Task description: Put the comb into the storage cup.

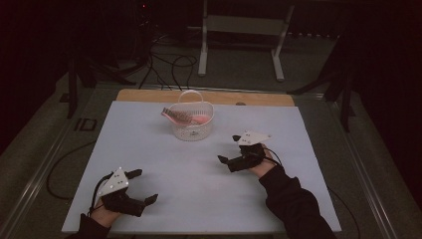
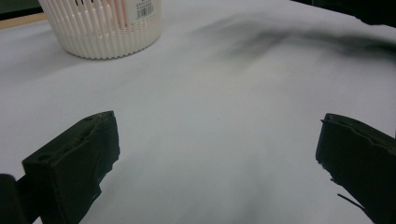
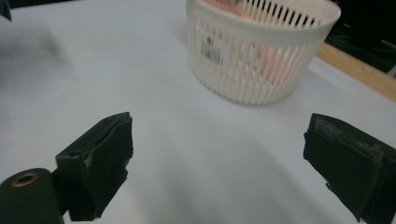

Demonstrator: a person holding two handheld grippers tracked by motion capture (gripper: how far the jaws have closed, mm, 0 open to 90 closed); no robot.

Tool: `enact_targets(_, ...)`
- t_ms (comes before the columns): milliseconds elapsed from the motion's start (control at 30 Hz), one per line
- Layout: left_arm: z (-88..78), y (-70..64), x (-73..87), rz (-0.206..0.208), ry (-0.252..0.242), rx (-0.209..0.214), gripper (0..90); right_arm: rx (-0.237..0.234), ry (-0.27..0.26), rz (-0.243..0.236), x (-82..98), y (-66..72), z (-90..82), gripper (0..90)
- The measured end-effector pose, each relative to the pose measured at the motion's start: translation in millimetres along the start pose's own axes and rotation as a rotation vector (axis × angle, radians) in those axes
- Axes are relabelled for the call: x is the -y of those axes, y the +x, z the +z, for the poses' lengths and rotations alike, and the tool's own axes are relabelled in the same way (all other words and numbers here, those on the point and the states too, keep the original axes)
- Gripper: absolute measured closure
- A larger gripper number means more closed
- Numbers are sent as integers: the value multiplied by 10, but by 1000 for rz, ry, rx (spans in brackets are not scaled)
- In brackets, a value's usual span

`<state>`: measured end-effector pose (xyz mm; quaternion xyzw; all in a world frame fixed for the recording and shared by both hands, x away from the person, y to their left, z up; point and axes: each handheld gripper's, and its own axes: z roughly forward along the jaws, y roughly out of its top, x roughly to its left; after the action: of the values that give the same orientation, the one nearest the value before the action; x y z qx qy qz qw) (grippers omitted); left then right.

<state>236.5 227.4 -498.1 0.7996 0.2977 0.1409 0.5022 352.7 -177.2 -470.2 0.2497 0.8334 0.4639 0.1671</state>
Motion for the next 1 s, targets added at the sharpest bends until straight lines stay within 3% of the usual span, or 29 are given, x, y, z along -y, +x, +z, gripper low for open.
enact_targets(300, 5, -1, 0, 3, 7, -1, 1, -1, 21, 32, 239, 31, -82, 82)
enact_targets(1000, 16, 6, 7, -3, 24, -3, 1, 23, 17, 91, 614, 83, -512, 82)
